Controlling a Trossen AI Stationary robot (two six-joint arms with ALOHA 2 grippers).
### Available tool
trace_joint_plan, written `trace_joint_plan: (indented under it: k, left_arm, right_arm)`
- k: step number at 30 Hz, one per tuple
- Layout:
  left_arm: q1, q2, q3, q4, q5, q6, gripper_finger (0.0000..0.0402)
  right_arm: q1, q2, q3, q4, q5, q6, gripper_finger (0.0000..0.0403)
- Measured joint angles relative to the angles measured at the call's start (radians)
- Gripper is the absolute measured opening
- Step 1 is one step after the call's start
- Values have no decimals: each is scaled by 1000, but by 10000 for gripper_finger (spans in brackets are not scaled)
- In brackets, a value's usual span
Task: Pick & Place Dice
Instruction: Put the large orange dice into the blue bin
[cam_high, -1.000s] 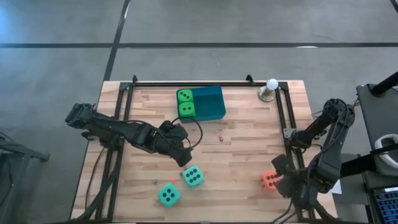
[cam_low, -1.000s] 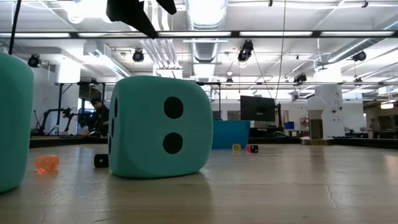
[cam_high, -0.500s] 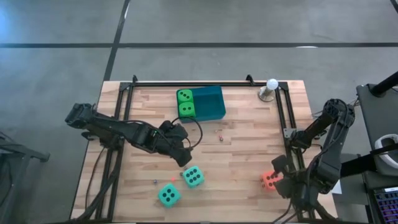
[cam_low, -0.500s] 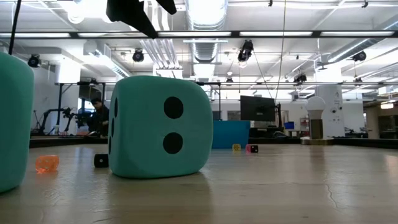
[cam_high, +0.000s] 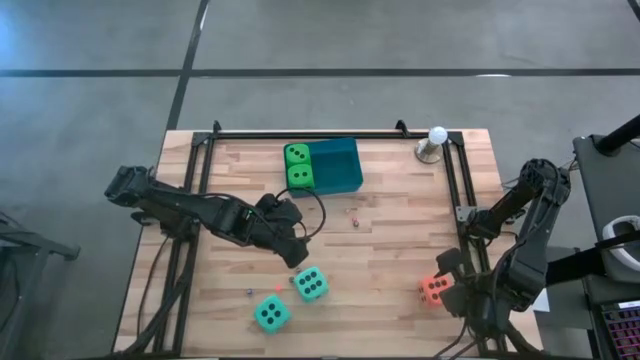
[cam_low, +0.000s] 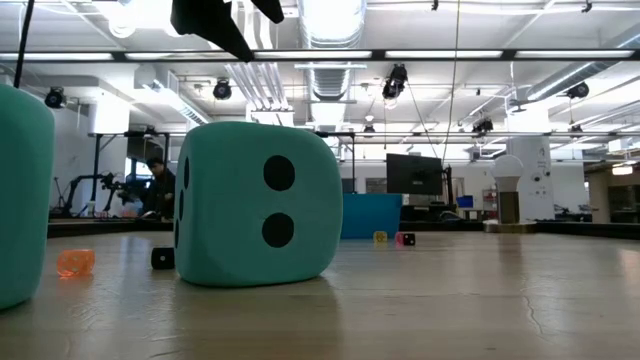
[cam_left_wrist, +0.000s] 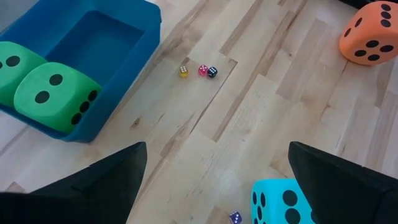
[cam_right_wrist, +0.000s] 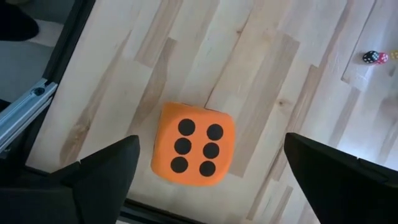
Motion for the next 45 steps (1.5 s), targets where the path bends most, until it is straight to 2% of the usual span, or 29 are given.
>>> trace_joint_plan:
  k: [15, 23, 45]
  left_arm:
    - [0, 0, 0, 0, 0, 0, 393]
    - [0, 0, 0, 0, 0, 0, 395]
    - [0, 0, 0, 0, 0, 0, 394]
  right_arm:
    - [0, -1, -1, 31, 1, 26, 400]
    - [0, -1, -57, 104, -12, 49, 400]
    - [-1, -1, -62, 105, -9, 52, 400]
